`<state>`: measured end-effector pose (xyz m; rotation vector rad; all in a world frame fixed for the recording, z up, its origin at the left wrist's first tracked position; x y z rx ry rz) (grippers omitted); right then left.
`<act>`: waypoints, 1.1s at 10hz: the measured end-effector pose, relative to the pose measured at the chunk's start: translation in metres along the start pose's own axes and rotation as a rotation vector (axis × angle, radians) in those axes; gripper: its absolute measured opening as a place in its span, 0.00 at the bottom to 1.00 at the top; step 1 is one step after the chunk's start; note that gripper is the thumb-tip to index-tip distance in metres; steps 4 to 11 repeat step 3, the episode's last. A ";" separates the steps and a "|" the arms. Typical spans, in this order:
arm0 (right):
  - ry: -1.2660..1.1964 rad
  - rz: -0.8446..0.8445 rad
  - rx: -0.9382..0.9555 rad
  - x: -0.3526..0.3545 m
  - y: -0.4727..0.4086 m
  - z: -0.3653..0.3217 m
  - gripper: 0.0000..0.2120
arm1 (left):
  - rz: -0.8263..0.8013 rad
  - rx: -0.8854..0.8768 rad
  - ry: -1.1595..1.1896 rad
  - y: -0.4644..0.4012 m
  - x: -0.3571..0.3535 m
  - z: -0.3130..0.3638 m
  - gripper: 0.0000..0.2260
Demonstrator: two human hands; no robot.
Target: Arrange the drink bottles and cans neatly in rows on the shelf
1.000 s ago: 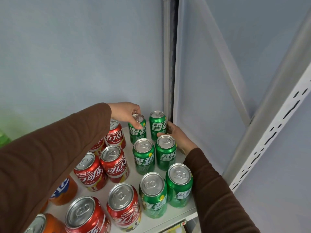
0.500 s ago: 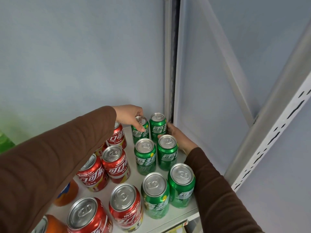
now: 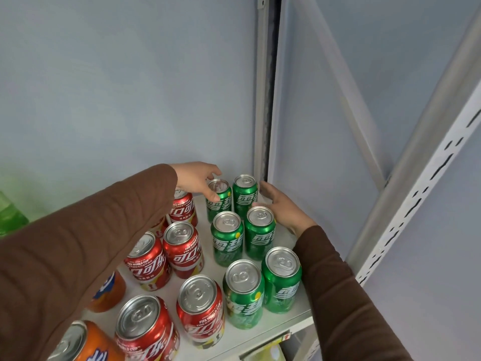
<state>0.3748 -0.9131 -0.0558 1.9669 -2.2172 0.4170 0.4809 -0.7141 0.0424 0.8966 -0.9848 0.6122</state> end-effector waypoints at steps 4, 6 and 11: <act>0.184 0.123 0.249 0.021 0.030 -0.084 0.26 | 0.376 -0.148 0.026 0.079 0.031 0.007 0.33; 0.184 0.123 0.249 0.021 0.030 -0.084 0.26 | 0.376 -0.148 0.026 0.079 0.031 0.007 0.33; 0.184 0.123 0.249 0.021 0.030 -0.084 0.26 | 0.376 -0.148 0.026 0.079 0.031 0.007 0.33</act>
Point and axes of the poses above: each hand's wrist, its own y-axis away from the middle knuckle, its own x-axis out of the back of the hand, z = x × y, the point moved 3 cm from there along -y, towards the middle knuckle, and after that the axes turned 7 degrees about x, right-handed, at the moved point
